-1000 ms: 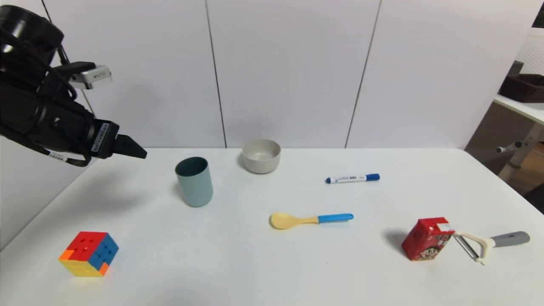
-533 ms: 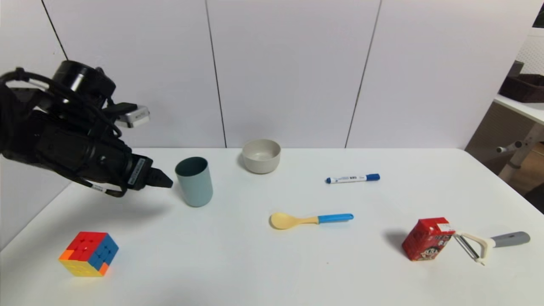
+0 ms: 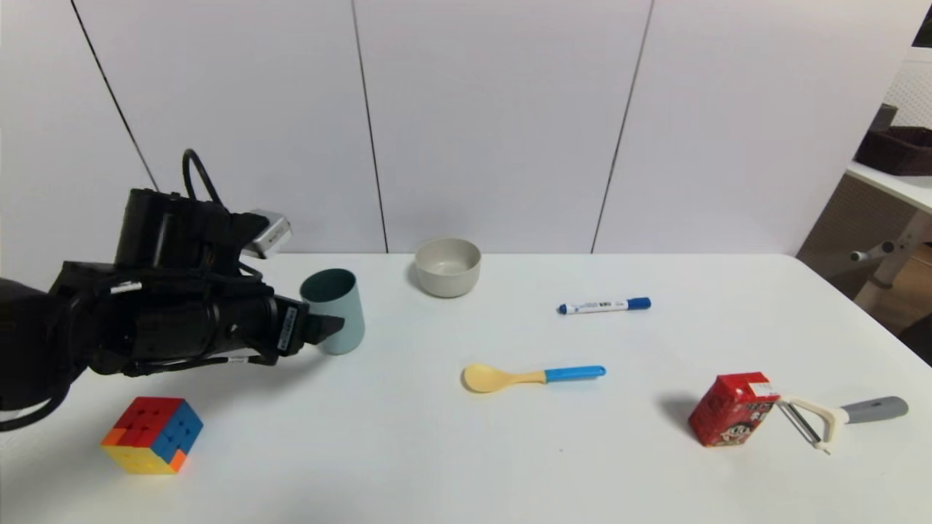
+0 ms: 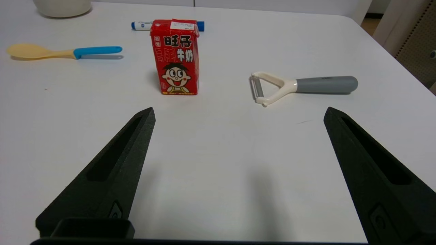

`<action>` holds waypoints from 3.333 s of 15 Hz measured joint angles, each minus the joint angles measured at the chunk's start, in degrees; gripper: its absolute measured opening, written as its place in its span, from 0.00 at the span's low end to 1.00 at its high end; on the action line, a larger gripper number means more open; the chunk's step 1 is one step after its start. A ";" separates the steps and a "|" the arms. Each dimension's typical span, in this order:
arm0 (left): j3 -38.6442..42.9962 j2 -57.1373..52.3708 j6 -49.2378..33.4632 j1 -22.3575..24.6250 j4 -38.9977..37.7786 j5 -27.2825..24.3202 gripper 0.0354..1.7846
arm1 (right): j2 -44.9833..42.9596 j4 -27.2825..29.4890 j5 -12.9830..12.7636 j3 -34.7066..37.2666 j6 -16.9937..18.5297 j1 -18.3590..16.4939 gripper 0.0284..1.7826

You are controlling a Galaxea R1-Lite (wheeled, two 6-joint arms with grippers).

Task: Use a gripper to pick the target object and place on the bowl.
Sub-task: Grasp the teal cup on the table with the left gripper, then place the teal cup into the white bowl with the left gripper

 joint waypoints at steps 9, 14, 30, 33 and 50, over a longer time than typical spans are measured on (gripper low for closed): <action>19.98 3.25 -6.38 -1.13 -33.96 1.45 0.94 | 0.00 0.02 0.02 0.00 0.00 0.00 0.96; 24.67 7.80 -7.05 -1.60 -48.37 1.48 0.94 | 0.00 0.00 0.02 0.00 0.02 0.00 0.96; 20.15 21.42 -6.99 -1.35 -62.16 1.48 0.94 | 0.00 0.00 0.02 0.00 0.00 0.00 0.96; 18.64 23.08 -6.96 -0.99 -62.23 1.48 0.94 | 0.00 0.00 0.02 0.00 0.02 0.00 0.96; 13.34 21.87 -4.62 -0.99 -60.45 1.22 0.65 | 0.00 0.00 0.00 0.00 0.02 0.00 0.96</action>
